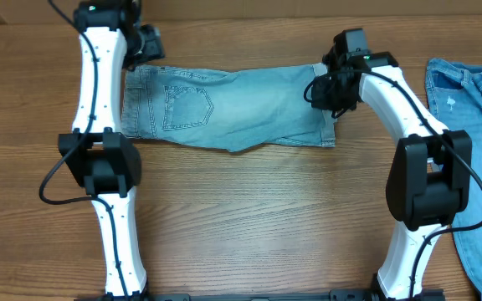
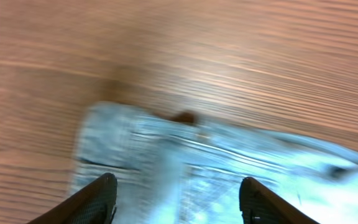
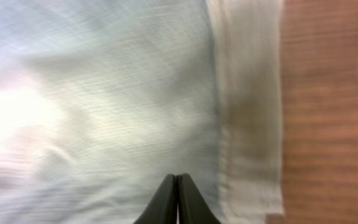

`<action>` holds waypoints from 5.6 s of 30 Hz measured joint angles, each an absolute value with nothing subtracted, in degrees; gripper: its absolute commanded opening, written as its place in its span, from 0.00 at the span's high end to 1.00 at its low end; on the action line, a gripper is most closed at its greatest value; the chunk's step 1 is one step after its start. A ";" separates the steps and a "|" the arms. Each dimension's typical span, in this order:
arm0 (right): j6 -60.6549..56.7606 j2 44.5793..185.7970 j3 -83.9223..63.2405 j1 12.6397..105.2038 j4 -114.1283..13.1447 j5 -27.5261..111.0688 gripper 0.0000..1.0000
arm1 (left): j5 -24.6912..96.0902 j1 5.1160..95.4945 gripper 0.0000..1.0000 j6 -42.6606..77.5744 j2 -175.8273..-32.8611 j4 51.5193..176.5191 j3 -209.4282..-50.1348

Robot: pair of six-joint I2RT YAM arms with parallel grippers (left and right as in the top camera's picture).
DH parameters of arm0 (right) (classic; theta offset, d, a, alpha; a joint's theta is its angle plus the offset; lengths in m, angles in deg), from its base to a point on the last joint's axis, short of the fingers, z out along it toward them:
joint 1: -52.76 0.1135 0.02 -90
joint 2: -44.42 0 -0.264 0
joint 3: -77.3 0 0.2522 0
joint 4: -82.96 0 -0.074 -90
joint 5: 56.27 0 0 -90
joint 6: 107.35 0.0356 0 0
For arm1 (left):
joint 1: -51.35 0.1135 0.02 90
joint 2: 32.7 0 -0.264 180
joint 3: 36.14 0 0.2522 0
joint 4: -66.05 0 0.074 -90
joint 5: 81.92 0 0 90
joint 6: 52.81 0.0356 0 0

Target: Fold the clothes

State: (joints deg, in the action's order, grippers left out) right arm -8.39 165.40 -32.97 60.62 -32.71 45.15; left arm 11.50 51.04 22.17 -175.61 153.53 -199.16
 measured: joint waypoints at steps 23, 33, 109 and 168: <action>-10.62 177.03 -33.61 66.67 -49.74 56.84 0.96 | 15.20 38.97 0.88 29.84 -175.65 147.80 -184.82; -11.00 177.08 -33.87 66.69 -49.15 56.84 0.96 | 15.20 38.95 0.96 31.46 -175.65 142.99 -180.16; -9.58 175.72 -41.65 58.54 -15.09 43.14 0.79 | 17.60 51.45 0.49 24.09 -172.07 166.40 -194.65; -26.38 171.48 -35.25 59.87 -15.25 71.22 0.96 | 17.27 40.17 0.96 26.63 -172.33 171.36 -189.60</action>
